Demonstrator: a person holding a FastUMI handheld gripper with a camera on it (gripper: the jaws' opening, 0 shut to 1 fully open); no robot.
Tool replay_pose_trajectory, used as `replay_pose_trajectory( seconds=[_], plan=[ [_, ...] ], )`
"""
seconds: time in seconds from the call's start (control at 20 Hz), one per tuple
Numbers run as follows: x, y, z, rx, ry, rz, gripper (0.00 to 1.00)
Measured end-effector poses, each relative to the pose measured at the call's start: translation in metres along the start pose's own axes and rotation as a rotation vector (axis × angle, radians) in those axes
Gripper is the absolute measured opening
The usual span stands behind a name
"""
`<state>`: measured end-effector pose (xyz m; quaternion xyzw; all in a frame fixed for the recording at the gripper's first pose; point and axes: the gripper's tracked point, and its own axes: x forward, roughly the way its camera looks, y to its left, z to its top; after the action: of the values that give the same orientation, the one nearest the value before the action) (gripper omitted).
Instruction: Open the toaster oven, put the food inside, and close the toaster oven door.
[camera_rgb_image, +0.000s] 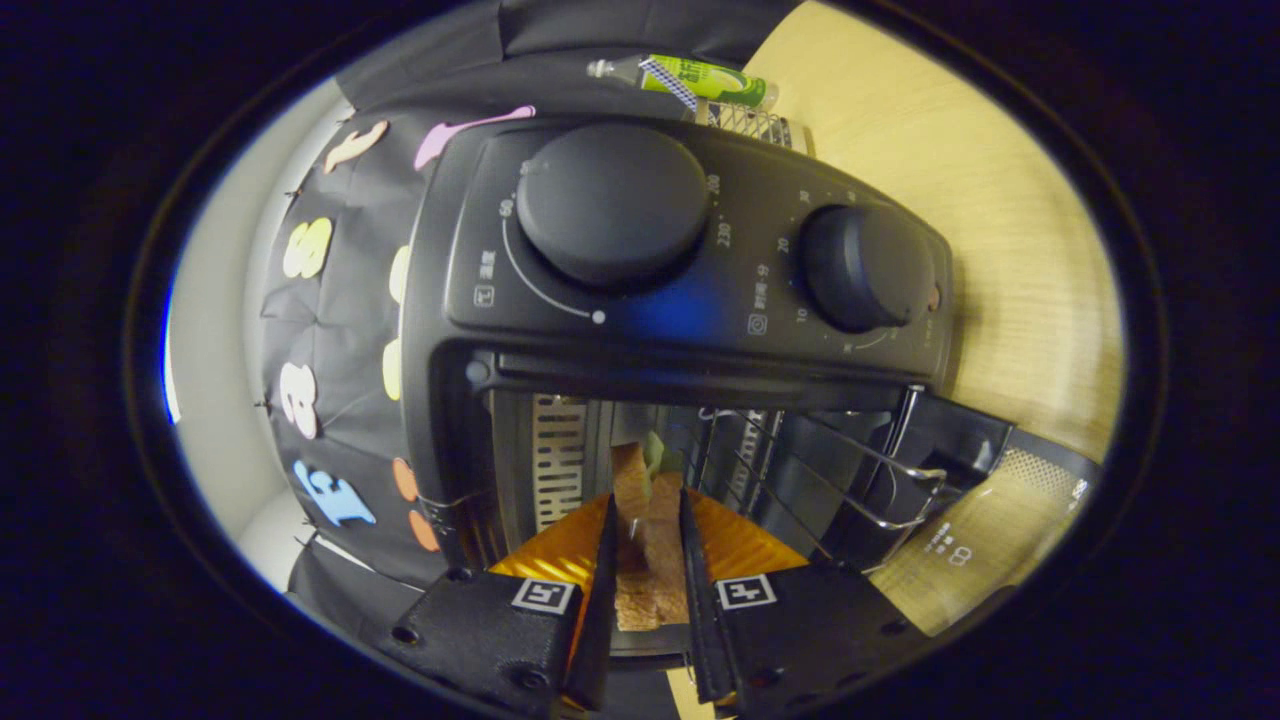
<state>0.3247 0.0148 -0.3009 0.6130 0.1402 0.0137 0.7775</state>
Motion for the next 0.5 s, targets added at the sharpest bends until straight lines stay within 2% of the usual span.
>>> replay_pose_trajectory(
  seconds=[0.1,0.25,0.5],
  plan=[
    [0.003,-0.001,0.001,-0.122,-0.013,-0.013,0.38],
    [0.002,-0.002,-0.003,-0.236,0.001,-0.048,0.39],
    [0.002,-0.001,-0.012,-0.221,0.105,-0.035,0.43]
  ],
)
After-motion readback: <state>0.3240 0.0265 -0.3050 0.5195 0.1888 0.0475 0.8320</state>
